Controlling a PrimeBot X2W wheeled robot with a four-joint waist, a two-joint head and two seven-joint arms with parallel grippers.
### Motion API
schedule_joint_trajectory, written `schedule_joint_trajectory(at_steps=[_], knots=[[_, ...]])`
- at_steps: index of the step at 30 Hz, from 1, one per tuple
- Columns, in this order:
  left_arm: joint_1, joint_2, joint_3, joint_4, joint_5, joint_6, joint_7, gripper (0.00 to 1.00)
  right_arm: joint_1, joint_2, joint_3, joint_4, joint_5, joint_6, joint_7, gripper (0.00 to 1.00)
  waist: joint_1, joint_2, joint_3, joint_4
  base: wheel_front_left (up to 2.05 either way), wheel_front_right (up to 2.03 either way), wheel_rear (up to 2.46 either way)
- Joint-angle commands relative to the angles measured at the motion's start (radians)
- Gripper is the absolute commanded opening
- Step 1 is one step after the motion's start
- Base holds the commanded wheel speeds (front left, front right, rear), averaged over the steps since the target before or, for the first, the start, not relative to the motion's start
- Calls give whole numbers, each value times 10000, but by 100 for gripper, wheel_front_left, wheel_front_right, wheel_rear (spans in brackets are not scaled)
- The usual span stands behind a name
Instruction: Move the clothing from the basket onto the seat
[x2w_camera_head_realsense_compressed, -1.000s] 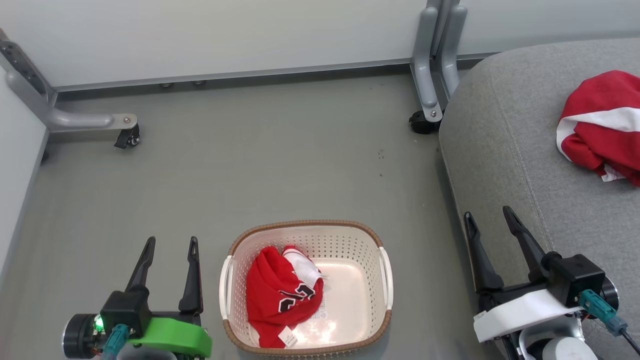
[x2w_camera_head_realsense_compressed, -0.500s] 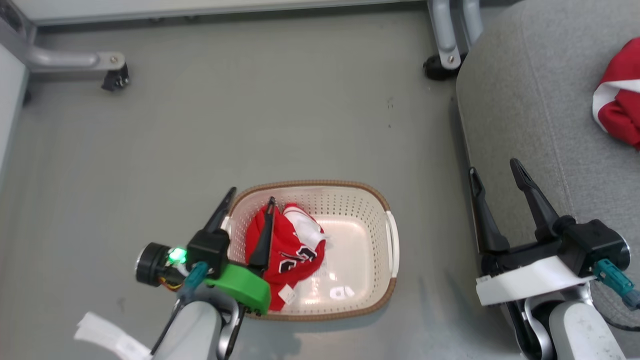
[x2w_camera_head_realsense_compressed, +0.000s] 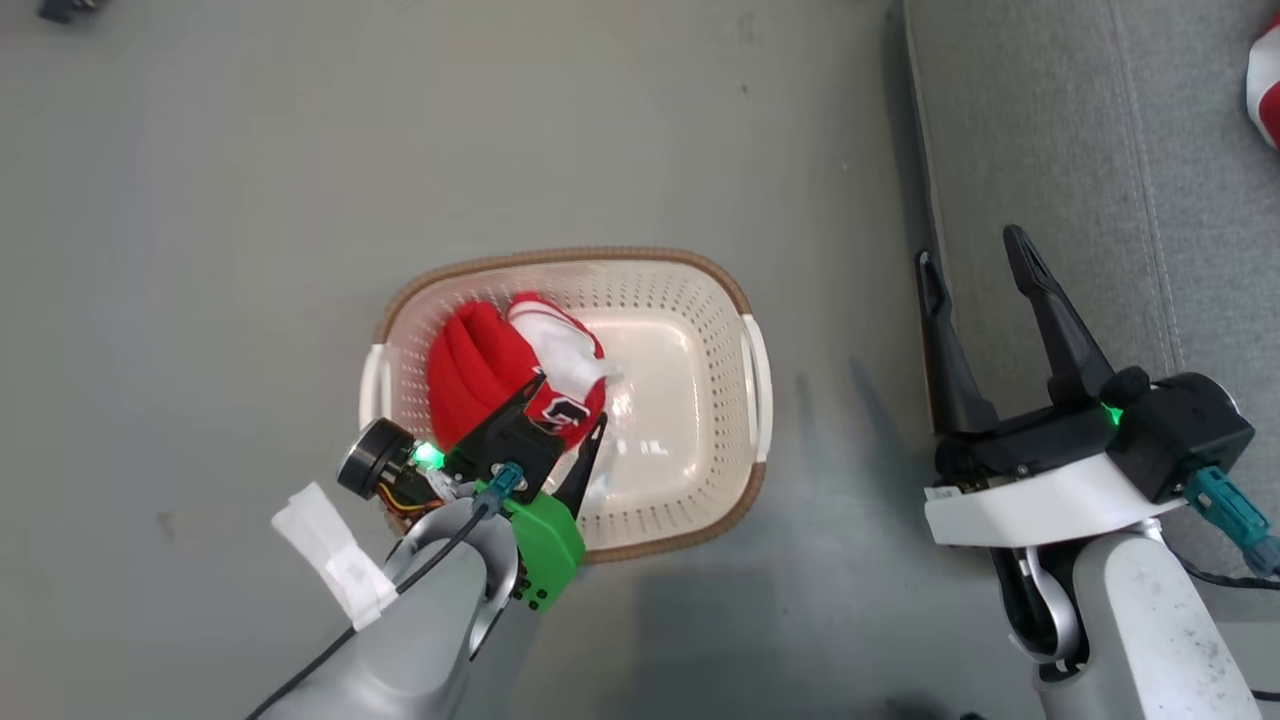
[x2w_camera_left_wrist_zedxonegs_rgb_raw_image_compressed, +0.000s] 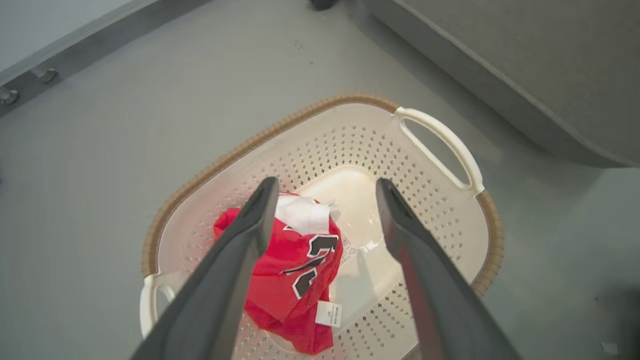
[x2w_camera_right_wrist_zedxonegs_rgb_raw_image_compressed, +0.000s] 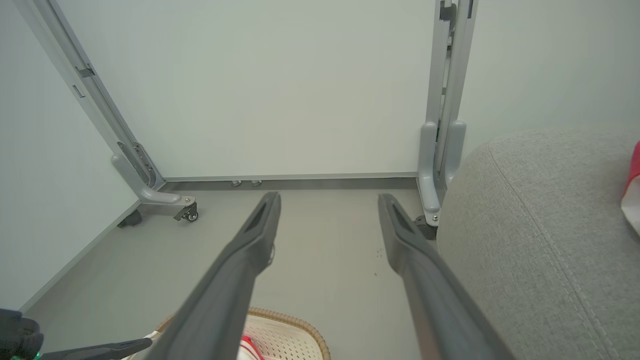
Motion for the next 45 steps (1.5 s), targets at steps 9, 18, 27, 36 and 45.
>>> schedule_joint_trajectory(at_steps=[9,18,27,36,45], knots=[[-1713,137,-494,2607,308,134,-1,100,-921,176,458,458,369,-10,-563,100,-1,0,2519,-1554,0,0,0],[-2966,840,-501,4002,348,335,57,100,-1465,212,877,816,938,-10,-761,100,-1,0,3663,-2263,0,0,0],[-3625,1627,-639,4409,434,425,719,100,-1866,211,1227,625,1684,-10,-764,100,-1,0,4371,-2799,0,0,0],[-3839,2107,-757,4516,299,362,1657,100,-2123,211,1505,612,2171,-10,-766,100,-1,0,4785,-3143,0,0,0],[-3976,2461,-939,4557,251,180,2826,100,-2283,210,1729,569,2429,-10,-767,100,-1,0,5105,-3429,0,0,0]])
